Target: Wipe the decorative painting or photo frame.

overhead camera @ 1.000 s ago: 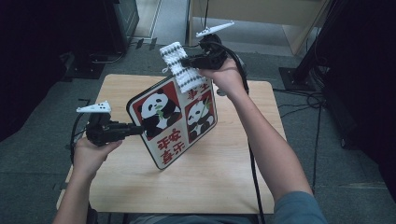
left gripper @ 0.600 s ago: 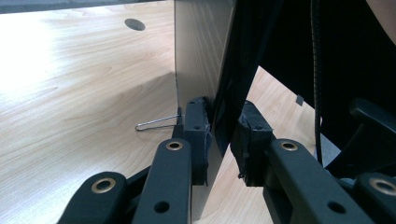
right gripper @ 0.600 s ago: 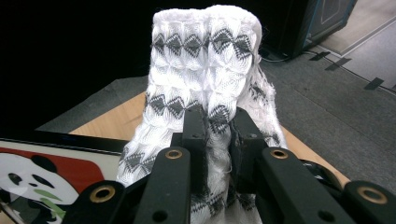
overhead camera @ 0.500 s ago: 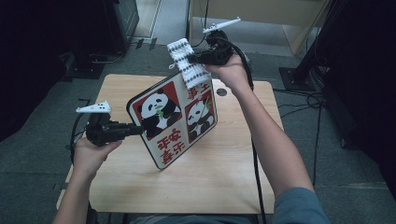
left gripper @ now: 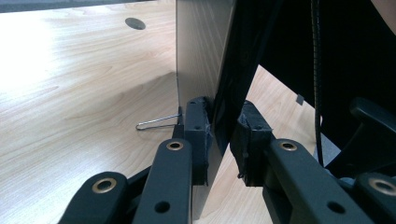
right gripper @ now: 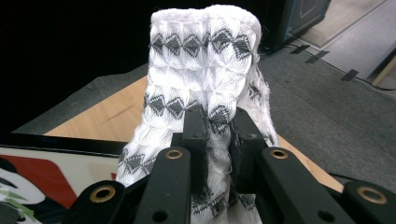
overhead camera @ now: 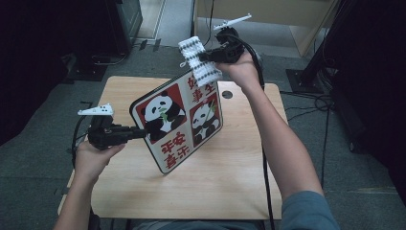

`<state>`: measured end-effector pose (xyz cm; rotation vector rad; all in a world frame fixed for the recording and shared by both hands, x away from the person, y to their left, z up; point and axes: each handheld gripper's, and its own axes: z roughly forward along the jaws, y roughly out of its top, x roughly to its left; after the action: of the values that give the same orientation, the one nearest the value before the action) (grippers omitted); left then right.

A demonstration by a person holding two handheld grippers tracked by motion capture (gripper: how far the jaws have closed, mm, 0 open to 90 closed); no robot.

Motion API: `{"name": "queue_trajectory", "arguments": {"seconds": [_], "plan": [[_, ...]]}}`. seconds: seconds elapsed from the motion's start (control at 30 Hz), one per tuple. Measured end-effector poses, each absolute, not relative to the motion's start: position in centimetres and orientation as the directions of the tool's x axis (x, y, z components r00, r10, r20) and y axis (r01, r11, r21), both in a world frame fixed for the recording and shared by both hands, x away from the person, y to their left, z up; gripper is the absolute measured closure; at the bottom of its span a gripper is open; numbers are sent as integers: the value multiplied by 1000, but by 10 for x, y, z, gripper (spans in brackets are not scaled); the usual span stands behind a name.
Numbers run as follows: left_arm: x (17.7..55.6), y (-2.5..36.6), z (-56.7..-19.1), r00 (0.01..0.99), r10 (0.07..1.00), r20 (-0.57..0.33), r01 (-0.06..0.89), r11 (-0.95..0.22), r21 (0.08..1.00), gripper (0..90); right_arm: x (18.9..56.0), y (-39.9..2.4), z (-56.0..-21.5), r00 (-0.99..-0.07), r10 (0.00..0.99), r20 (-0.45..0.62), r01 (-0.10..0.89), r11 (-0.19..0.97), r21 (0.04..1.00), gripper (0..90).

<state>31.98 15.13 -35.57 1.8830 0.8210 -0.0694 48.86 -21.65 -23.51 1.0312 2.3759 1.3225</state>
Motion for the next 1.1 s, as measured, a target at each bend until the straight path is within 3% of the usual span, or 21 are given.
{"name": "queue_trajectory", "arguments": {"seconds": [0.73,1.1], "plan": [[322,152,-355,769,504,-393,565,-247,788,777,510,-252,-240,-632,756,170,556,291,778,811],[322,152,-355,771,502,-392,562,-249,789,777,510,-255,-251,-628,760,165,546,280,789,814]]}}
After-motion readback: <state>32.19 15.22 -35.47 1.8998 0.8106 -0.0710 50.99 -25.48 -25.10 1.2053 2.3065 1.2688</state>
